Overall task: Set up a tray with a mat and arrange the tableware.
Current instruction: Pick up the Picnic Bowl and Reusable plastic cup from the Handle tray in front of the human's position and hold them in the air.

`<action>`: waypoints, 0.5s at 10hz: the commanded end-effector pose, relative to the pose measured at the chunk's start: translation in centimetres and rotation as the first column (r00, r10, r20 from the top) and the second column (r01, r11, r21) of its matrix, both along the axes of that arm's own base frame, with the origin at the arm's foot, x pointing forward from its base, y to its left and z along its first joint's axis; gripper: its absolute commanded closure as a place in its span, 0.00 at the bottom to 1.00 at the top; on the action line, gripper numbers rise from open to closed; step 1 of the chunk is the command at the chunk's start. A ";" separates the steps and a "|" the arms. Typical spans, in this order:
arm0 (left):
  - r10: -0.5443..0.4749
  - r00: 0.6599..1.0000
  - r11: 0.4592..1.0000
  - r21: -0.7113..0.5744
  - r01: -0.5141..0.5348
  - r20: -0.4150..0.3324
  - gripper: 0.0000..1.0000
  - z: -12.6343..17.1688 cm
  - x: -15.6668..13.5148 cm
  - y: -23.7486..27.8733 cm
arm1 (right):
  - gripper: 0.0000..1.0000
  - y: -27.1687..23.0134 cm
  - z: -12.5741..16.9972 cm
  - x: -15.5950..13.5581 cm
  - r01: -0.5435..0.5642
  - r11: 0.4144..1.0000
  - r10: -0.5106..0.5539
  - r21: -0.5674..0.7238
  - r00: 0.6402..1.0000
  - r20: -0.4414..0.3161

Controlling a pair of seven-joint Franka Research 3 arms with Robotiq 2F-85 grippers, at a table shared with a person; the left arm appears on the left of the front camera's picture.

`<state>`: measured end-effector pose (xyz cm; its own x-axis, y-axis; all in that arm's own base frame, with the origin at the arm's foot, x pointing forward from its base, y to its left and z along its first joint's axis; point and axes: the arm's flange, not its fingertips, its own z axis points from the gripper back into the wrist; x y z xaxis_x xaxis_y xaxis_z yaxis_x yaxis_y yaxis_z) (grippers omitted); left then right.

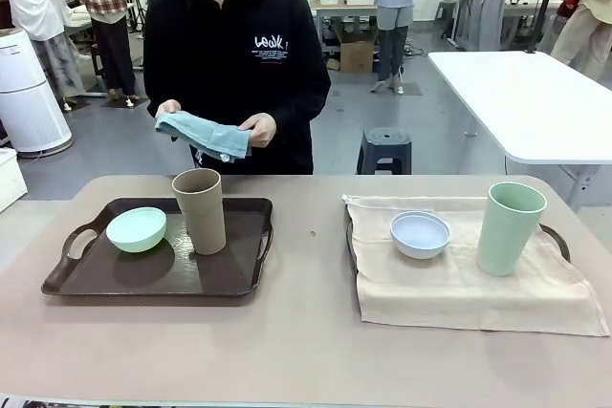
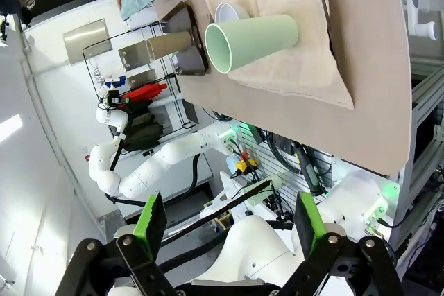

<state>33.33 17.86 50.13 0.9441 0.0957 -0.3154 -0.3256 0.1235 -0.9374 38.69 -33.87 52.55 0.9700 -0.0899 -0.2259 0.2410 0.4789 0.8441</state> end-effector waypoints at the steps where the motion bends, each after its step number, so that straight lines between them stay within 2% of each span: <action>1: 0.016 1.000 1.000 -0.007 -0.016 0.013 0.02 0.1 0.0 -0.1 | 0.03 0.4 -0.1 -0.3 0.008 1.000 -0.009 -0.017 1.000 -0.009; 5: 0.016 1.000 1.000 -0.007 -0.016 0.013 0.02 0.1 0.0 -0.1 | 0.03 0.4 -0.1 -0.3 0.008 1.000 -0.009 -0.017 1.000 -0.009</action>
